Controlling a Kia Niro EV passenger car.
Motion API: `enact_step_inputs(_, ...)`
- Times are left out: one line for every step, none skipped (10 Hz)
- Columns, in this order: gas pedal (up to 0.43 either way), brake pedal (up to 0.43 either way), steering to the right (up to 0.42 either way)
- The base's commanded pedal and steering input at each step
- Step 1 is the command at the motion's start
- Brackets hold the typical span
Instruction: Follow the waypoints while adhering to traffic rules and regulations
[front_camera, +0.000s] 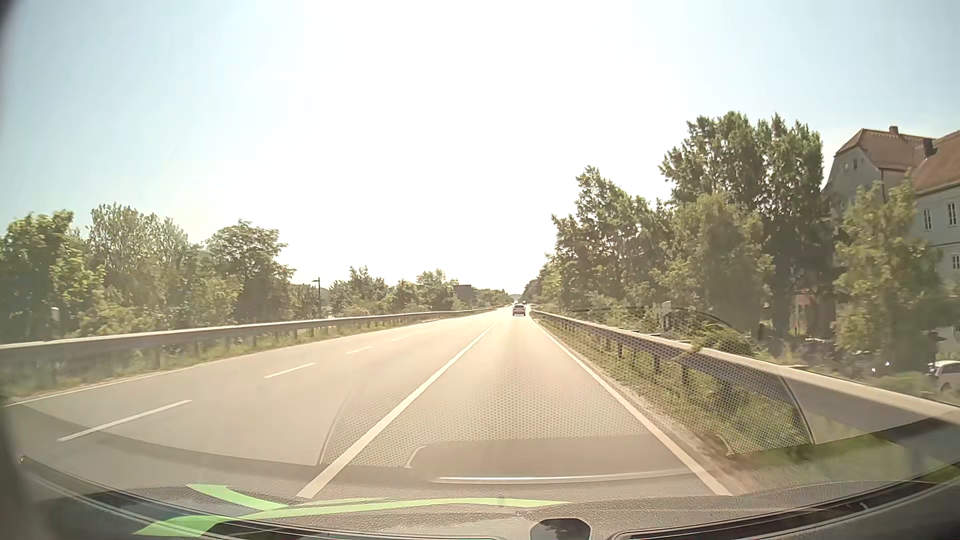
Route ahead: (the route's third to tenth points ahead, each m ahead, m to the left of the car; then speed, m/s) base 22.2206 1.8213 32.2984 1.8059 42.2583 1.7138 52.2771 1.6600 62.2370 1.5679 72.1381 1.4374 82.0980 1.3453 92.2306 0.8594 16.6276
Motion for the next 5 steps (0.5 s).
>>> enact_step_inputs(0.150,0.000,-0.002)
enact_step_inputs(0.150,0.000,-0.001)
enact_step_inputs(0.150,0.000,-0.002)
enact_step_inputs(0.150,0.000,-0.001)
enact_step_inputs(0.150,0.000,-0.001)
